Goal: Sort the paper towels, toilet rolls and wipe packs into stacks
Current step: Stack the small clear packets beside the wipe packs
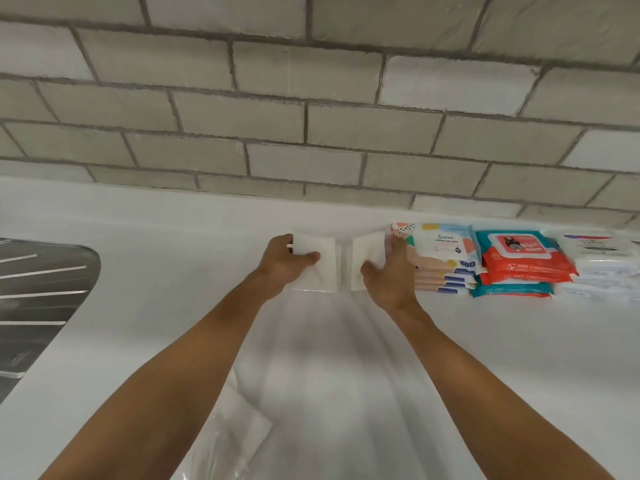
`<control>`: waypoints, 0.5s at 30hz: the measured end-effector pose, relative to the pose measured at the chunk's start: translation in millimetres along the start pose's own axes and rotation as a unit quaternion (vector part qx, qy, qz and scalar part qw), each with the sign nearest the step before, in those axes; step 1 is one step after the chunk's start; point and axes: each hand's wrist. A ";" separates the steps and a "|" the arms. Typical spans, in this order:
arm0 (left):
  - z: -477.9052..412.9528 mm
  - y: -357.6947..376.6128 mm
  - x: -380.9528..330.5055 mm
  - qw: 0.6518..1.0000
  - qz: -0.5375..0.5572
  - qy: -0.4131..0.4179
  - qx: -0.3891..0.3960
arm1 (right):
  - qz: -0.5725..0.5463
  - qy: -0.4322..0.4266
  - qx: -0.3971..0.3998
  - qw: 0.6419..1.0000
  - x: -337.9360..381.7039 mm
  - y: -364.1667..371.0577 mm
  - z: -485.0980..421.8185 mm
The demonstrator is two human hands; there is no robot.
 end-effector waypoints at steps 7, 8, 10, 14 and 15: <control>-37.4 28.4 0.1 0.995 -0.092 -0.015 -0.040 | 0.181 -0.034 0.011 0.983 -7.8 15.0 -27.6; -40.0 31.1 1.7 0.993 -0.104 -0.015 -0.048 | 0.212 -0.038 0.014 0.977 -10.7 16.9 -29.6; -42.9 35.1 5.6 0.989 -0.133 -0.013 -0.068 | 0.256 -0.052 0.023 0.965 -17.0 20.9 -33.7; -44.4 41.0 14.6 0.974 -0.213 -0.012 -0.078 | 0.335 -0.067 0.055 0.938 -20.6 26.3 -31.8; -43.8 42.5 16.0 0.969 -0.235 -0.008 -0.079 | 0.361 -0.071 0.064 0.928 -20.9 27.0 -29.4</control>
Point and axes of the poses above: each hand's wrist, its own z-axis away from the middle knuckle, its own y-axis out of the palm, x = y × z, and after that the axes turned 6 degrees about -z, right-handed
